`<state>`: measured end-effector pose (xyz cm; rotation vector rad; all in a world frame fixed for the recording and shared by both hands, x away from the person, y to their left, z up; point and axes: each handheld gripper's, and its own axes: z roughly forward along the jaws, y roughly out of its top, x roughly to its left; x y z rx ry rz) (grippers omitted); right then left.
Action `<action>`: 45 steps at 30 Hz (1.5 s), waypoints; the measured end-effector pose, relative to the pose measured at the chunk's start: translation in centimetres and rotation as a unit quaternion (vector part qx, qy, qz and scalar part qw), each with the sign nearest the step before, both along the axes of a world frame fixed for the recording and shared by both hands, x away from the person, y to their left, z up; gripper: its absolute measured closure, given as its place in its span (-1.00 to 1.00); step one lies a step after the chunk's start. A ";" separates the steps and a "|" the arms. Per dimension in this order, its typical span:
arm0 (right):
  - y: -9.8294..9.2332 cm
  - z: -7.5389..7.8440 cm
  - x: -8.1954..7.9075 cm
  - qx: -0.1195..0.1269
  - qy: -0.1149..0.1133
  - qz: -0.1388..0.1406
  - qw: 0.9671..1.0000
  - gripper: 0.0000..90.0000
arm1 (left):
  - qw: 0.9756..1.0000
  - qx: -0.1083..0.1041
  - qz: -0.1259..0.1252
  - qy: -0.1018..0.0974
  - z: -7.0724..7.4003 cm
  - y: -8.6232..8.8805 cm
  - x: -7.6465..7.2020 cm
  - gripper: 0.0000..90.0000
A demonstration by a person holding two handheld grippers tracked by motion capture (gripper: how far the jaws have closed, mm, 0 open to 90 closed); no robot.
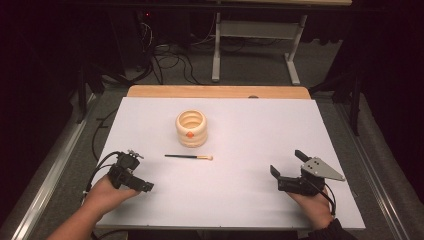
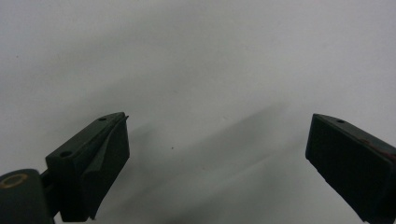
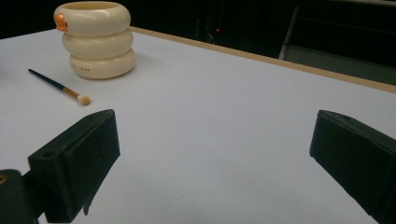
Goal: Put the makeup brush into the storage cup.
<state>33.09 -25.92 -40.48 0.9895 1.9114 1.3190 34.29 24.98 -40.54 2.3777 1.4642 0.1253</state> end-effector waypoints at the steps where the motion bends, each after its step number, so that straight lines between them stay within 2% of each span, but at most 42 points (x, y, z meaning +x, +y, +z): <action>1: 0.0 0.0 0.0 0.000 0.000 0.001 1.000 -0.94 | 1.000 0.002 0.000 0.003 0.0 0.0 0.1 -0.87; 7: 0.1 -0.1 -0.1 0.002 0.003 0.004 1.000 -0.95 | 0.999 0.019 -0.004 0.031 0.0 -0.3 0.4 -0.95; 12: 0.1 -0.1 0.0 0.000 0.000 0.006 1.000 -0.96 | 0.998 0.038 -0.014 0.046 0.1 -0.6 0.6 -0.99; 18: 0.1 -0.2 0.1 0.001 0.003 0.006 1.000 -0.96 | 0.997 0.045 -0.019 0.054 0.5 -0.9 0.9 -0.99; 28: 0.3 -0.3 0.0 0.004 0.004 0.008 1.000 -0.96 | 0.996 0.059 -0.039 0.048 2.1 -1.9 1.9 -0.99; 34: 0.3 -0.4 0.0 0.012 0.010 0.007 1.000 -0.96 | 0.997 0.051 -0.044 0.048 2.5 -2.6 2.6 -0.99; 37: 0.2 -0.4 0.0 0.013 0.008 0.007 1.000 -0.96 | 0.997 0.043 -0.047 0.040 2.4 -2.9 2.9 -0.99; 40: 0.2 -0.4 0.0 0.013 0.006 0.008 1.000 -0.96 | 0.998 0.023 -0.042 0.028 2.0 -3.3 3.3 -0.99; 42: 0.1 -0.4 0.0 0.014 0.005 0.008 1.000 -0.96 | 0.998 0.021 -0.047 0.021 1.7 -3.7 3.6 -0.99; 45: 0.1 -0.3 0.0 0.013 0.003 0.008 1.000 -0.96 | 0.998 0.014 -0.051 0.022 1.5 -4.2 4.1 -0.99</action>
